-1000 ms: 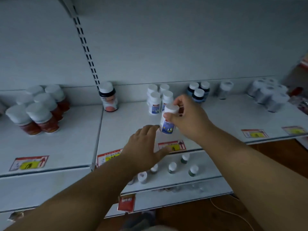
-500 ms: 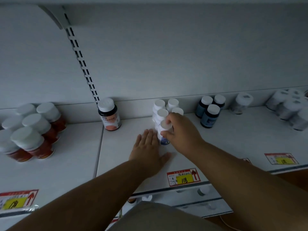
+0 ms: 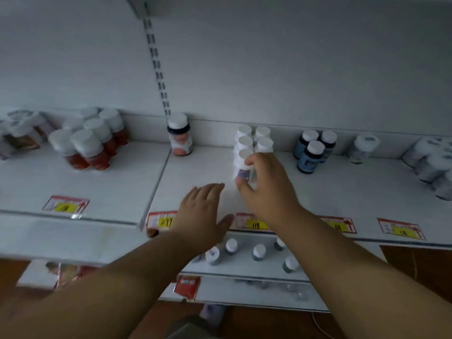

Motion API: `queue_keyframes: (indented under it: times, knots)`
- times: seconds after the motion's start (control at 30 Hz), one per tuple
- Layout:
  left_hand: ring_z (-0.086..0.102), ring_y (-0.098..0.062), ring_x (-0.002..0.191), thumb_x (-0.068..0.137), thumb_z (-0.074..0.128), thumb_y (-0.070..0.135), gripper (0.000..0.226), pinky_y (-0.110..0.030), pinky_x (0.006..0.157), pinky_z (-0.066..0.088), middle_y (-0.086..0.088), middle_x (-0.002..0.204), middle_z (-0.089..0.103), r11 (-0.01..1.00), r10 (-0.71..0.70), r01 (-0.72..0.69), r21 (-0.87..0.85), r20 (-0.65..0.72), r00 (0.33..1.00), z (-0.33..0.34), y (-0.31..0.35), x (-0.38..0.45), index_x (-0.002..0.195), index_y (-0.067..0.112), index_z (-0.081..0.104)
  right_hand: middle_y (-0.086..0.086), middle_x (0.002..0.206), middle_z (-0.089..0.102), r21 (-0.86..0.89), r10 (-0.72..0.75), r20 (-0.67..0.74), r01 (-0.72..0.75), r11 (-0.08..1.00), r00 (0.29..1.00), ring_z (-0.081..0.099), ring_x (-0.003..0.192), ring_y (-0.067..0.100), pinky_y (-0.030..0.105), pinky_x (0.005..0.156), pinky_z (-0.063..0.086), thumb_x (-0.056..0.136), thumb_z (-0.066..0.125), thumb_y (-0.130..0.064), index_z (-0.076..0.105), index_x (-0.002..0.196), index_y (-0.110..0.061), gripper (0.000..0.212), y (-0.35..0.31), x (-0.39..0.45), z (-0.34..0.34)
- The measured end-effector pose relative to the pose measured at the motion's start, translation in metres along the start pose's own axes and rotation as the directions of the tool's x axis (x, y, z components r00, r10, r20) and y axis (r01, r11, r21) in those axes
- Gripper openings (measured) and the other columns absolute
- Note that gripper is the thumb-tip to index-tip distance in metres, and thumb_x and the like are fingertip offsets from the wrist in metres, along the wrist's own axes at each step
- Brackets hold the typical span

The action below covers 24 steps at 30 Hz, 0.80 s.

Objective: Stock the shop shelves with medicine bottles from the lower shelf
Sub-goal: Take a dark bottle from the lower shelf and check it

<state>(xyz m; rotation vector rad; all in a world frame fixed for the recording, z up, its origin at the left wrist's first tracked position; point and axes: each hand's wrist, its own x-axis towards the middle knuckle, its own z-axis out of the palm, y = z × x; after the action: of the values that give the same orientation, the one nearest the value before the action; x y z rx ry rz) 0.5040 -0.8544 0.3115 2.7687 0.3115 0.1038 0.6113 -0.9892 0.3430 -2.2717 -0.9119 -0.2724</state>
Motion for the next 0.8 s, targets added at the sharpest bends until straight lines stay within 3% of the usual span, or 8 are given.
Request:
queue_keyframes:
  times: [0.13,0.27,0.4,0.53,0.7,0.8]
  knots:
    - [0.053,-0.020,0.124,0.089,0.057,0.053,0.064,-0.038,0.107,0.039,0.005,0.132,0.060,0.986,-0.164,0.157,-0.056,-0.139,0.977,-0.010,-0.010,-0.078,0.145,0.026,0.039,-0.001,0.099,0.059,0.184,-0.046,0.073,0.032,0.982,0.996,0.056,0.087,0.015,0.029,0.071,0.045,0.092,0.064,-0.030,0.054,0.102,-0.017,0.019,-0.043,-0.034,-0.006]
    - [0.062,-0.020,0.105,0.087,0.058,0.051,0.058,-0.038,0.092,0.046,0.009,0.114,0.067,0.974,-0.226,0.224,-0.029,-0.162,0.961,-0.023,-0.041,-0.141,0.138,0.026,0.045,-0.006,0.089,0.060,0.264,-0.062,0.215,0.003,0.965,0.975,0.054,0.074,0.011,0.029,0.064,0.042,0.099,0.051,-0.041,0.047,0.101,-0.026,0.016,-0.107,-0.060,0.003]
    - [0.060,-0.017,0.107,0.090,0.060,0.046,0.043,-0.035,0.091,0.046,0.008,0.124,0.062,0.963,-0.269,0.264,-0.051,-0.189,0.944,-0.039,-0.082,-0.174,0.130,0.029,0.056,-0.012,0.096,0.054,0.285,-0.154,0.305,0.064,0.956,0.940,0.052,0.077,0.002,0.022,0.067,0.045,0.099,0.050,-0.042,0.046,0.107,-0.031,0.014,-0.165,-0.080,0.034]
    - [0.056,-0.021,0.117,0.091,0.061,0.040,0.042,-0.034,0.093,0.045,0.006,0.134,0.054,0.954,-0.293,0.276,-0.114,-0.178,0.939,-0.053,-0.148,-0.211,0.132,0.031,0.055,-0.011,0.101,0.051,0.295,-0.190,0.269,0.107,0.950,0.944,0.053,0.081,0.004,0.034,0.074,0.052,0.096,0.057,-0.034,0.052,0.107,-0.027,0.014,-0.221,-0.083,0.094]
    - [0.058,-0.023,0.116,0.091,0.055,0.042,0.055,-0.039,0.095,0.047,0.001,0.137,0.054,0.940,-0.327,0.311,-0.142,-0.112,0.938,-0.063,-0.263,-0.250,0.143,0.026,0.044,-0.013,0.100,0.058,0.367,-0.029,0.362,-0.114,0.923,0.932,0.062,0.089,0.010,0.042,0.074,0.058,0.089,0.058,-0.042,0.051,0.109,-0.038,0.022,-0.276,-0.103,0.198]
    - [0.059,-0.025,0.114,0.092,0.055,0.042,0.055,-0.038,0.093,0.045,-0.001,0.134,0.056,0.941,-0.322,0.313,-0.131,-0.056,0.945,-0.046,-0.322,-0.253,0.142,0.024,0.045,-0.013,0.102,0.060,0.289,0.022,0.395,-0.147,0.946,0.918,0.062,0.092,0.009,0.042,0.078,0.056,0.090,0.061,-0.038,0.052,0.112,-0.034,0.024,-0.282,-0.116,0.254]
